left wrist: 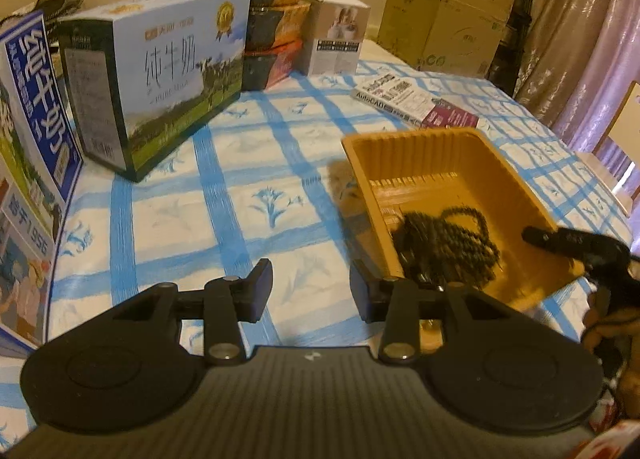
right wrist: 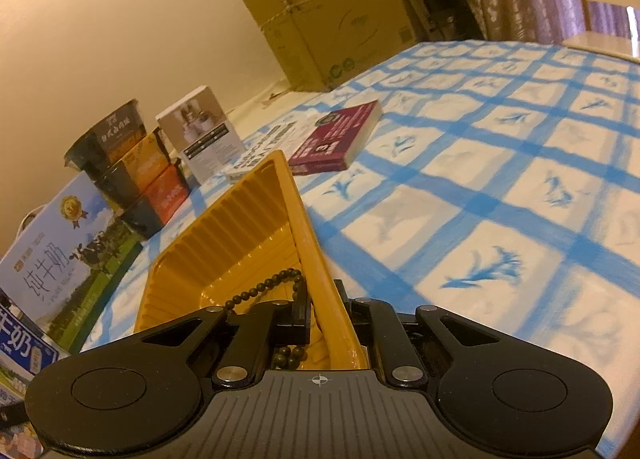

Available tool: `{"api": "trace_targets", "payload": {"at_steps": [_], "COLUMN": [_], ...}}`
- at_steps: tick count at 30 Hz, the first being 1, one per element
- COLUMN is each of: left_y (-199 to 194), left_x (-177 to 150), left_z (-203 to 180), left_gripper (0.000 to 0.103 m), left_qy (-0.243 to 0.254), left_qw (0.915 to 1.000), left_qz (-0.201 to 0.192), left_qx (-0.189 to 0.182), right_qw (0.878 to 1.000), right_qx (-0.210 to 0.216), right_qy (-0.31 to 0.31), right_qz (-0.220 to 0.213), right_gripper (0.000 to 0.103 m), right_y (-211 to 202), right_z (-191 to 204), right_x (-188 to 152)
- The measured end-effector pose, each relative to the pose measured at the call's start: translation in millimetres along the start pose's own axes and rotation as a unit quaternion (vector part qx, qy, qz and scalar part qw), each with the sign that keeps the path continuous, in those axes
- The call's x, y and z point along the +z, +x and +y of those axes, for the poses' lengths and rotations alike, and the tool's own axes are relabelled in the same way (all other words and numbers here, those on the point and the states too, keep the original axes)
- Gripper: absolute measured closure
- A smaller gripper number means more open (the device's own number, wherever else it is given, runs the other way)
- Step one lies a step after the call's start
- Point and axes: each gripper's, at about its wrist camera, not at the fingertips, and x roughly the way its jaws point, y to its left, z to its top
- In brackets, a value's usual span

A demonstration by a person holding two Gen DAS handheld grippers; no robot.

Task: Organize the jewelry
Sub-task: 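Lower the dark bead necklace into the orange tray and open the left tool, then set the orange tray down on the table with the right tool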

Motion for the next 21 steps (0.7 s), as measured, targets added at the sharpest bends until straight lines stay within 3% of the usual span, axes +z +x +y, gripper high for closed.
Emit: {"api": "trace_targets", "payload": {"at_steps": [8,17,20,21], "left_y": [11,12,12,11], "left_x": [-12,-22,-26,-27], "left_z": [4,7,6,5], "left_gripper": [0.063,0.061,0.056,0.052], "left_qy": [-0.008,-0.012,-0.013,-0.012], "left_qw": [0.9999,0.9997,0.9995,0.9995], "left_qz": [0.011,0.016,0.018,0.018], "left_qx": [0.004,0.015,0.021,0.024], "right_qw": [1.0,0.997,0.996,0.995], "right_qx": [0.021,0.049,0.049,0.045], "right_qy": [-0.002,-0.048,-0.067,-0.077], "right_qz": [0.019,0.031,0.041,0.043], "right_gripper": [0.094,0.094,0.092,0.087], "right_y": [35,54,54,53], "right_z": [-4,-20,-20,-20], "right_x": [4,15,15,15]}}
